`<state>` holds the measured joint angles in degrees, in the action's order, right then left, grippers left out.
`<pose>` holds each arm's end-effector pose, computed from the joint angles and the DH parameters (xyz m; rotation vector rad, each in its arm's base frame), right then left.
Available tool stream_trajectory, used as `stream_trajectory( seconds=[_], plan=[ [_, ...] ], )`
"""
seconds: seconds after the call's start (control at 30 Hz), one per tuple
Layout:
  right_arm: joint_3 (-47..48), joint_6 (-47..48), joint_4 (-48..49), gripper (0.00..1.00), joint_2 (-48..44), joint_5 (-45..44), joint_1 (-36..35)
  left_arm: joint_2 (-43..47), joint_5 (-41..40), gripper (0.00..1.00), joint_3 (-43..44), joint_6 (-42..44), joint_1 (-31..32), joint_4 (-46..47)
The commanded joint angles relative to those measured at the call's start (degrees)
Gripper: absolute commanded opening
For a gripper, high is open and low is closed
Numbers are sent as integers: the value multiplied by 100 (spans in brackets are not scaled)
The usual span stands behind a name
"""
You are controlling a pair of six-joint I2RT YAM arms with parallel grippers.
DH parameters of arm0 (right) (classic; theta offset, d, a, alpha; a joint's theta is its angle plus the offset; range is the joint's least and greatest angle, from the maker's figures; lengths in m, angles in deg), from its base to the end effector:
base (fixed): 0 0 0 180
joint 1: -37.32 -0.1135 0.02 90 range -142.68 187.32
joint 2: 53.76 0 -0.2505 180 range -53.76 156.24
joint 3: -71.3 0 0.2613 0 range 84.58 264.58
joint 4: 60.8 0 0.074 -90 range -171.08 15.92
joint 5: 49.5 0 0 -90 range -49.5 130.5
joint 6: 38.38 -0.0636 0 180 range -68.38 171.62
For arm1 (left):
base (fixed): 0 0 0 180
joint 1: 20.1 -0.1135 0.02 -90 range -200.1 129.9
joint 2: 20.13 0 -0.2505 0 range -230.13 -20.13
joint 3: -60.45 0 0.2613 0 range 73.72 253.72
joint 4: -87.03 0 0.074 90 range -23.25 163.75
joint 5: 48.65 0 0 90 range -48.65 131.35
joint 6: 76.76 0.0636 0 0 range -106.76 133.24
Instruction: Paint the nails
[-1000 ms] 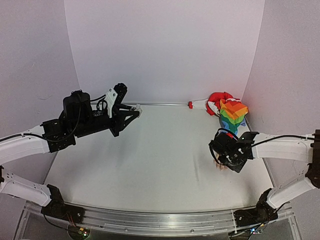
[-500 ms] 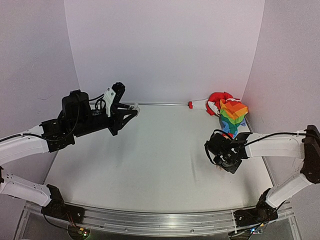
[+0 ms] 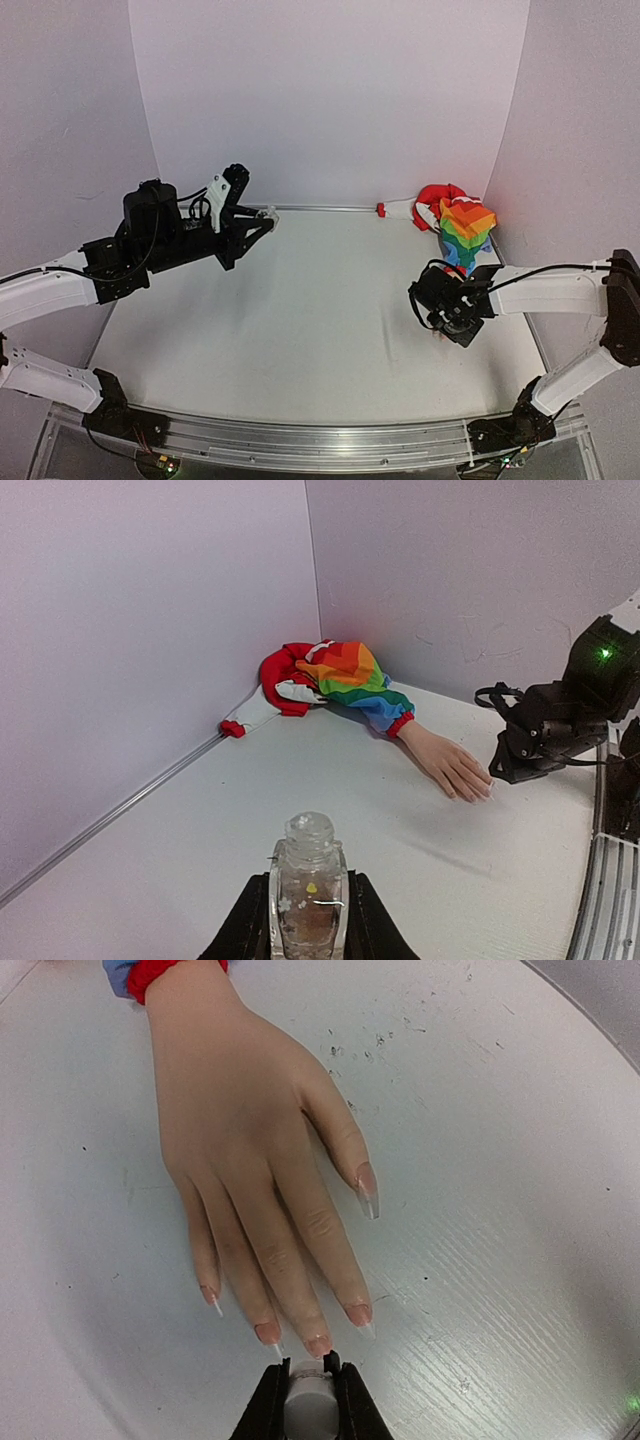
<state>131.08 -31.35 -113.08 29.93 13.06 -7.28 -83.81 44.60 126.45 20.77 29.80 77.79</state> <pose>0.2075 0.1634 0.1299 0.9301 2.4383 0.0021 0.1947 -0.2368 0.3320 0.8679 1.4939 -0.5987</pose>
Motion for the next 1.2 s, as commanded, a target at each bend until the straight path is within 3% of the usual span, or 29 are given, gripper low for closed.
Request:
stream_trajectory(
  seconds=[0.0, 1.17],
  plan=[
    [158, -142, -98, 0, 94, -271, 21, 156, 0, 0, 7, 47, -45, 192],
    [264, -175, -213, 0, 504, -289, 65, 159, 141, 0, 18, 32, -137, 160]
  ],
)
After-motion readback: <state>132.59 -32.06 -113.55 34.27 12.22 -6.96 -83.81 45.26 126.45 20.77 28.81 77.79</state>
